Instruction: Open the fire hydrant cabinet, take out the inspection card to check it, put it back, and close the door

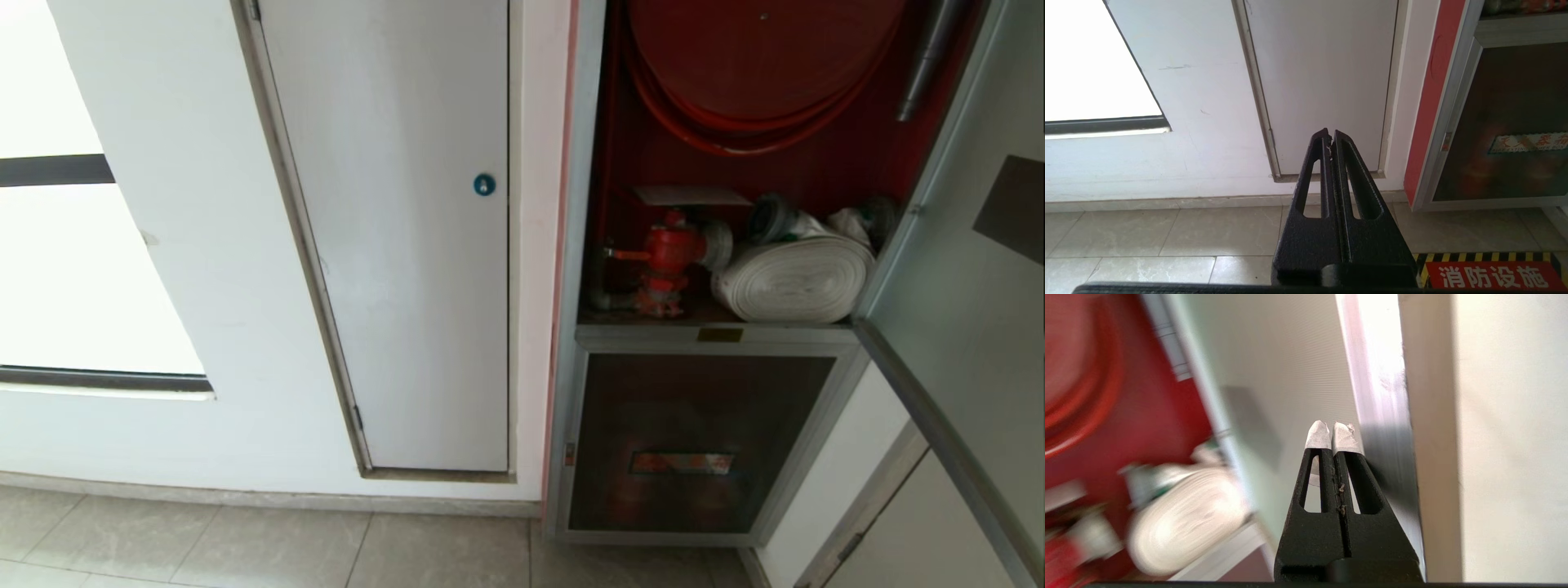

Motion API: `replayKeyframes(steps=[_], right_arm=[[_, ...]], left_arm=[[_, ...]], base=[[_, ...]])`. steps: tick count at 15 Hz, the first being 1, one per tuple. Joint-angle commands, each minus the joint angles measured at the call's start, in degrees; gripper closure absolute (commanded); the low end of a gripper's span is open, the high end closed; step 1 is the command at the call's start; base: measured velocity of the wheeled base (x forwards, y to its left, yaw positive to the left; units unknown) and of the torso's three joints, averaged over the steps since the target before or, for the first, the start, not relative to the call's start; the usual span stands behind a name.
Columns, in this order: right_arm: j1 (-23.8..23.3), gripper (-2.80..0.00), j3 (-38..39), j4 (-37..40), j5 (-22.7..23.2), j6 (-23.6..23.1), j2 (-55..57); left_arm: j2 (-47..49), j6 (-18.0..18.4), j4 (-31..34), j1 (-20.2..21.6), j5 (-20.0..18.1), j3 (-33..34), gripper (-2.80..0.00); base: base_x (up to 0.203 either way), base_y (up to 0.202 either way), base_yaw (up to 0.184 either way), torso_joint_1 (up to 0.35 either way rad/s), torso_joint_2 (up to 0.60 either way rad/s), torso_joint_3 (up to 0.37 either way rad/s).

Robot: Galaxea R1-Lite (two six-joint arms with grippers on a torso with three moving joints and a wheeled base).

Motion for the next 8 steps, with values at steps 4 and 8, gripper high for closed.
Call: replayKeyframes(steps=[4, 8], right_arm=[[-13.0, 0.0, 0.6, -0.1, 3.3, 1.4, 2.1], [-21.1, 0.0, -0.1, -0.1, 9.1, 3.0, 6.7]], left_arm=[[0.0, 0.0, 0.0, 0.0, 0.0, 0.7, 0.0], [0.0, 0.0, 0.0, 0.0, 0.0, 0.7, 0.0]], base=[[0.0, 0.0, 0.0, 0.0, 0.0, 0.0], [0.0, 0.0, 0.0, 0.0, 0.0, 0.0]])
